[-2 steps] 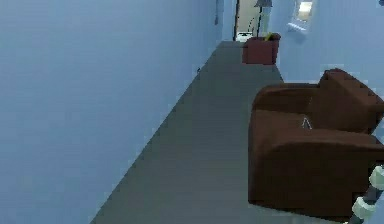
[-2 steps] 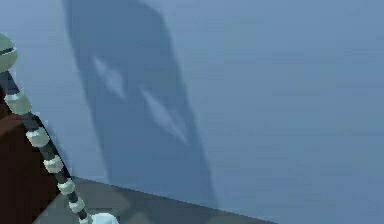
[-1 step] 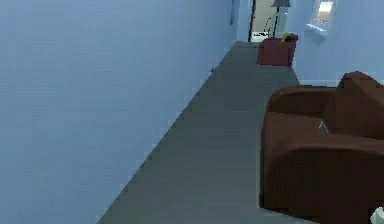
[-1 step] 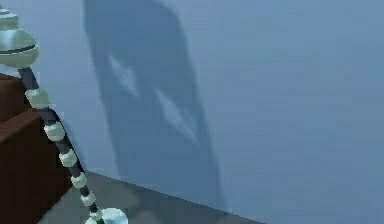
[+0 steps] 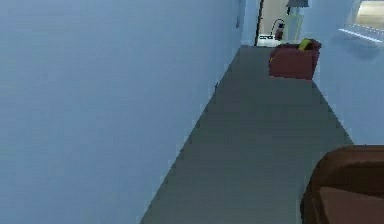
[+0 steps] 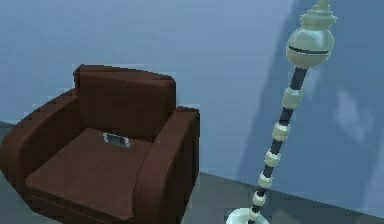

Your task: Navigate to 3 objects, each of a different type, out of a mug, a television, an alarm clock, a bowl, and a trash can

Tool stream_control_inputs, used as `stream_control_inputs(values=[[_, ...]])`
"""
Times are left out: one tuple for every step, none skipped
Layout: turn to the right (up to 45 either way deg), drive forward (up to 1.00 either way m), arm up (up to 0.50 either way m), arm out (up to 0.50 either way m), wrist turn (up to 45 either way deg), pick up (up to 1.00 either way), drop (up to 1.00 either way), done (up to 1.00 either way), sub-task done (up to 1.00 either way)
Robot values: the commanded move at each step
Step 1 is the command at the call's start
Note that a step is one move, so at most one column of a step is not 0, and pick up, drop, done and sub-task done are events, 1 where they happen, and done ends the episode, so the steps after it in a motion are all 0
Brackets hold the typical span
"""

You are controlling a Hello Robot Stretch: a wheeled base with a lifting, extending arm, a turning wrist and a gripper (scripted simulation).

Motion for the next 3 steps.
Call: stream_control_inputs(values=[[9.0,0.0,0.0,0.0,0.0,0.0,0.0,0.0,0.0],[0.0,0.05,0.0,0.0,0.0,0.0,0.0,0.0,0.0],[9.0,0.0,0.0,0.0,0.0,0.0,0.0,0.0,0.0]])
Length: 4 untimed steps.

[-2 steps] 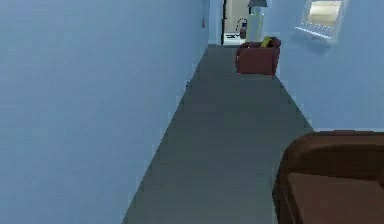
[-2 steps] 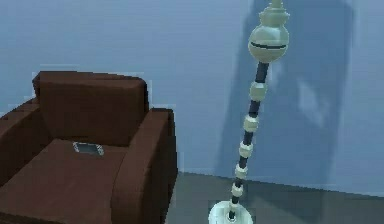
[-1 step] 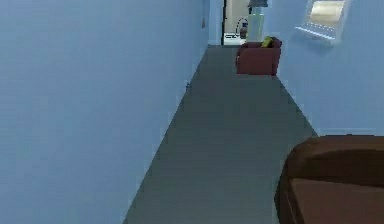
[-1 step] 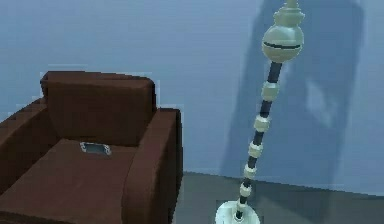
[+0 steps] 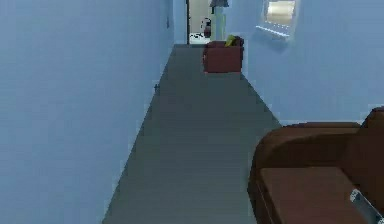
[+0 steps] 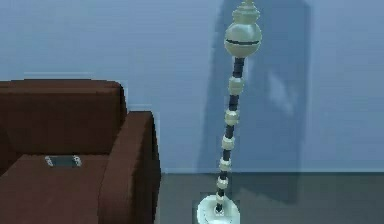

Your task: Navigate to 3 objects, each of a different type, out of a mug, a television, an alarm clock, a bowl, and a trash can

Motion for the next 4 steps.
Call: stream_control_inputs(values=[[0.0,1.0,0.0,0.0,0.0,0.0,0.0,0.0,0.0],[0.0,1.0,0.0,0.0,0.0,0.0,0.0,0.0,0.0],[0.0,1.0,0.0,0.0,0.0,0.0,0.0,0.0,0.0],[0.0,1.0,0.0,0.0,0.0,0.0,0.0,0.0,0.0]])
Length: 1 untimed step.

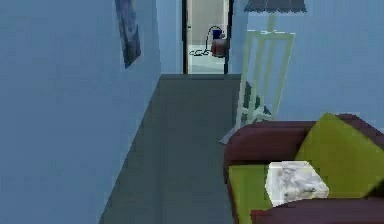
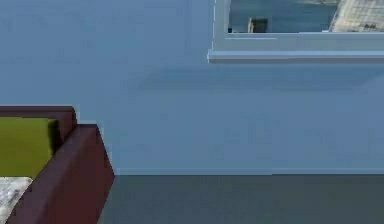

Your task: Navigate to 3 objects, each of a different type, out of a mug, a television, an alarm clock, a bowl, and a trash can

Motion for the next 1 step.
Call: stream_control_inputs(values=[[0.0,1.0,0.0,0.0,0.0,0.0,0.0,0.0,0.0]])
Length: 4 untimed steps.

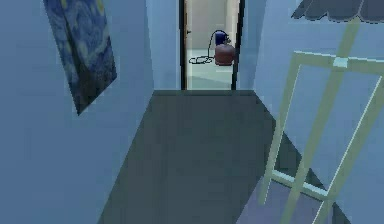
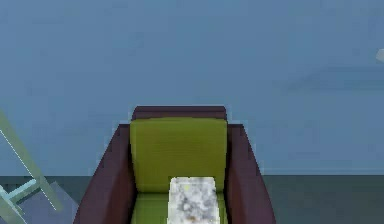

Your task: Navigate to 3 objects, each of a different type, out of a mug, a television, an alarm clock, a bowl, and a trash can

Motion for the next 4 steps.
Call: stream_control_inputs(values=[[3.0,0.0,0.0,0.0,0.0,0.0,0.0,0.0,0.0],[0.0,0.95,0.0,0.0,0.0,0.0,0.0,0.0,0.0],[0.0,1.0,0.0,0.0,0.0,0.0,0.0,0.0,0.0],[0.0,1.0,0.0,0.0,0.0,0.0,0.0,0.0,0.0]])
